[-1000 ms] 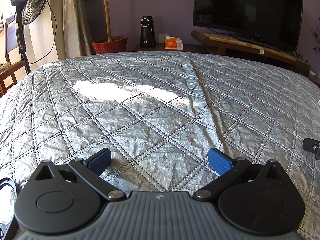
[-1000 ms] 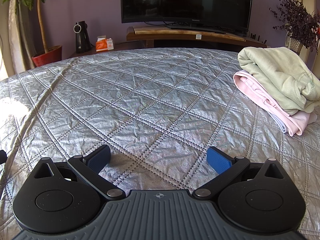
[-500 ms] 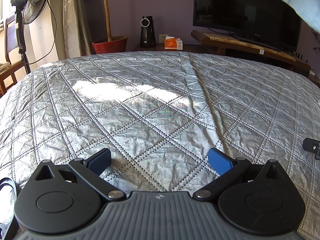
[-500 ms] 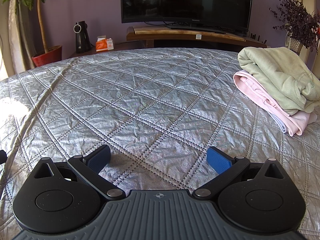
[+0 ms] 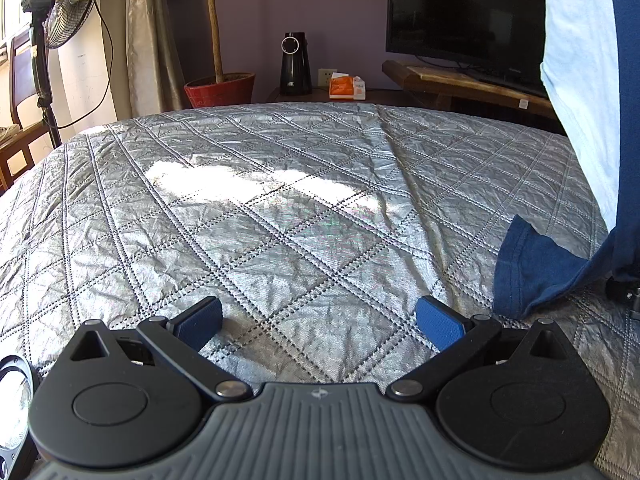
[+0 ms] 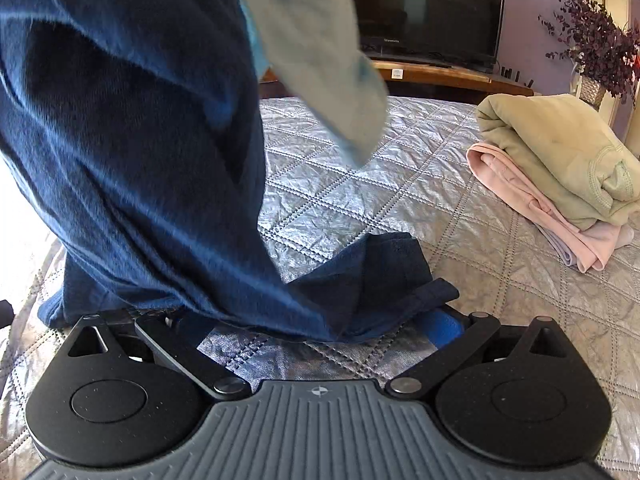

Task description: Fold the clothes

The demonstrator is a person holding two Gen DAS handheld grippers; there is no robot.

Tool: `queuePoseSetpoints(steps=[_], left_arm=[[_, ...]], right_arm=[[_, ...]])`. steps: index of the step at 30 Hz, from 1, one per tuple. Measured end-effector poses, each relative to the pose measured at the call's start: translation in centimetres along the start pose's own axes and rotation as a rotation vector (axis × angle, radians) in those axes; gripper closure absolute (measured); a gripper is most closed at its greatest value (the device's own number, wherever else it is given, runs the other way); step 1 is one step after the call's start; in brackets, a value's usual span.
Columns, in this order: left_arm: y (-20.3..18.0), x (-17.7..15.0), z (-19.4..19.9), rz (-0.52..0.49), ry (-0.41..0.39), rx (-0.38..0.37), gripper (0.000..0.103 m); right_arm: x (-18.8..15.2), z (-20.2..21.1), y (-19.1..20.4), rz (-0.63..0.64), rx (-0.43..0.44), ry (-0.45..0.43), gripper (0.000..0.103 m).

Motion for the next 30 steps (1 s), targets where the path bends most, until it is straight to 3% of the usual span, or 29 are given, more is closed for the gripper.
queuePoseSetpoints(steps=[30], left_arm=[[0.01, -0.03, 0.02, 0.0, 0.0, 0.0, 0.0]], right_arm=[[-0.01, -0.14, -0.07, 0.0, 0.0, 0.001, 0.0]])
Point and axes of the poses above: each gripper's, at about its wrist camera, not at the fingertips, and z roughly against the way its jaws point, y to its left, x to its top, the point moved 9 cm from there along -z, roughly the way its jaws point, and after that the axes turned 7 degrees about -z, right-handed, at the moved point
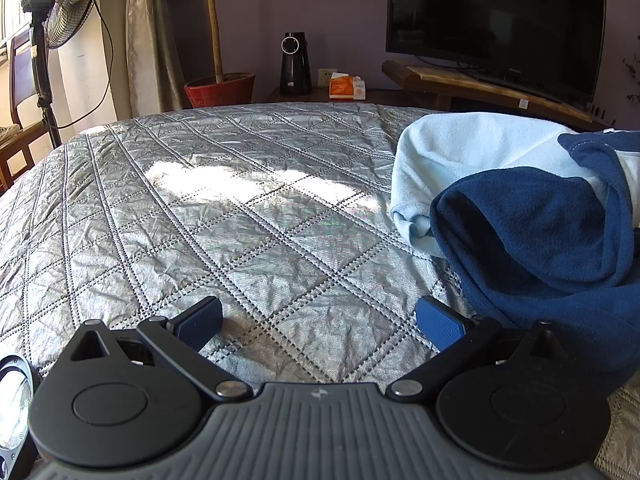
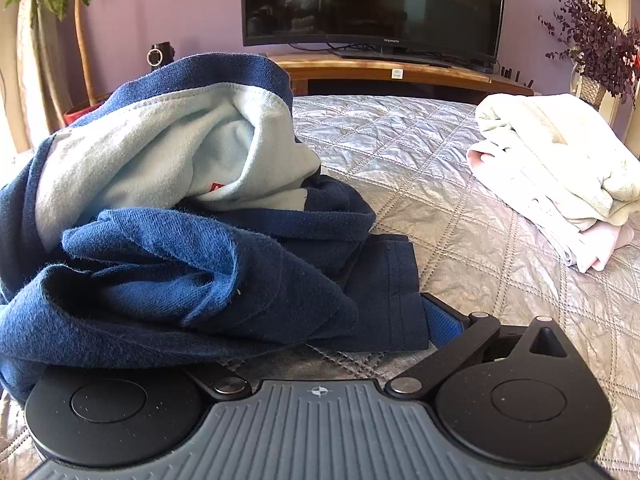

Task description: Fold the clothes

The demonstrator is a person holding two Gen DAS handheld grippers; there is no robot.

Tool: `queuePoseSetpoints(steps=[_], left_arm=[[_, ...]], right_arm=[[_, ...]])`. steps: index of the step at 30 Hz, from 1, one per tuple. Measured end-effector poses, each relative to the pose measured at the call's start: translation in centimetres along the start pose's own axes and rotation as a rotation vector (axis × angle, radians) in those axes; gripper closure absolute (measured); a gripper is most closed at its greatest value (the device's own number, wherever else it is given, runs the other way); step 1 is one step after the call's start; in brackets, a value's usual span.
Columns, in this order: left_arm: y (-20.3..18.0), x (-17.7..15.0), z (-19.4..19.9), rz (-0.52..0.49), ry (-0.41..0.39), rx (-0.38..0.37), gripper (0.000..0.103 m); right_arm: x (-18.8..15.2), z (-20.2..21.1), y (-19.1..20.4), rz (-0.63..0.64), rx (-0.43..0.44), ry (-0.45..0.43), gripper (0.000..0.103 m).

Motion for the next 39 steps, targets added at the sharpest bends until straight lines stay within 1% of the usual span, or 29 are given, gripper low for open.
queuePoseSetpoints(steps=[26, 30, 33, 35, 37, 39], left_arm=[[-0.05, -0.01, 0.08, 0.003, 0.0, -0.004, 0.001], [-0.08, 0.06, 0.18, 0.002, -0.005, -0.022, 0.001], [-0.26, 0.41, 0.09, -0.017, -0.009, -0.071, 0.001], [-0.38, 0.54, -0.09, 0.002, -0.005, -0.098, 0.001], [-0.36, 0.62, 0.0, 0.036, 0.011, -0.097, 0.001], [-0.81, 0.41, 0.09, -0.011, 0.055, -0.071, 0.001]], right_arm=[[-0.02, -0.01, 0.0, 0.0, 0.0, 0.001, 0.0], [-0.03, -0.01, 0.0, 0.0, 0.0, 0.001, 0.0], [-0.02, 0.0, 0.01, 0.0, 0.0, 0.001, 0.0], [0.0, -0.01, 0.03, 0.0, 0.0, 0.001, 0.0], [0.01, -0.02, 0.05, 0.0, 0.0, 0.002, 0.0], [-0.02, 0.0, 0.07, -0.002, -0.001, 0.003, 0.0]])
Point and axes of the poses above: each gripper's, at about its wrist camera, not at the fingertips, and z roughly against the way its jaws point, y to its left, x to its top, the point moved 9 cm from there along -z, roughly the way its jaws point, and after that the axes turned 7 degrees about -z, right-handed, at the moved point
